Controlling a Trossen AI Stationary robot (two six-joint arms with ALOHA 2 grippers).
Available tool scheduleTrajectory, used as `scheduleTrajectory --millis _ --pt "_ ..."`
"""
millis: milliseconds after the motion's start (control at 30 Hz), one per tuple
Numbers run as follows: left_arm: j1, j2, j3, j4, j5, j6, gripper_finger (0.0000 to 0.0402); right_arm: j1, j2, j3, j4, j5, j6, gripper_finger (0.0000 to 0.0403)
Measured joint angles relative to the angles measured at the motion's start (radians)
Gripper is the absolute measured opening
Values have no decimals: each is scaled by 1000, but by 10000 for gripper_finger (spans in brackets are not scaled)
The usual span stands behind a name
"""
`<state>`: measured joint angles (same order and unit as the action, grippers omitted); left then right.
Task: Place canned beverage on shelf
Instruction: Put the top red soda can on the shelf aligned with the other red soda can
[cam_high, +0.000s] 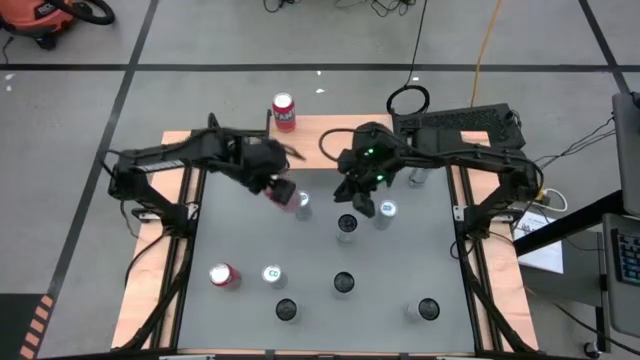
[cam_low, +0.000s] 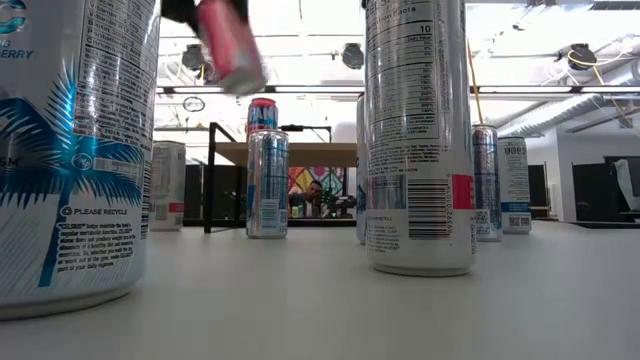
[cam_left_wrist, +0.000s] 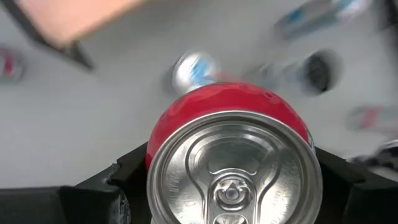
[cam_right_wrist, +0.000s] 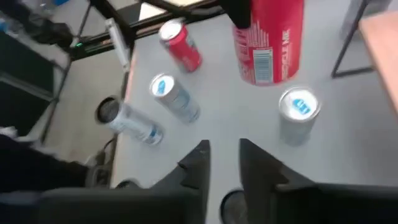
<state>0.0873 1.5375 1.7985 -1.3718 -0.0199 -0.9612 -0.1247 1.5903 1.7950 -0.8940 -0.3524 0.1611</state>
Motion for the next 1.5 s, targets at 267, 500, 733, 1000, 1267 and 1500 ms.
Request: scheduleTrajectory --millis 267,500,733,1000,1267,1500 --pt "55 -1 177 40 -29 32 283 36 13 0 130 268 -17 245" --pt "78 0 188 159 15 61 283 61 13 0 256 521 -115 388" --pt "77 0 188 264 -7 59 283 59 24 0 254 533 -124 388" --pt "82 6 188 277 -14 51 283 59 47 0 291 541 -181 376" --pt "82 7 188 277 -8 42 283 58 56 0 291 545 -195 296" --pt "83 8 188 279 -21 27 293 57 55 0 289 541 -229 253"
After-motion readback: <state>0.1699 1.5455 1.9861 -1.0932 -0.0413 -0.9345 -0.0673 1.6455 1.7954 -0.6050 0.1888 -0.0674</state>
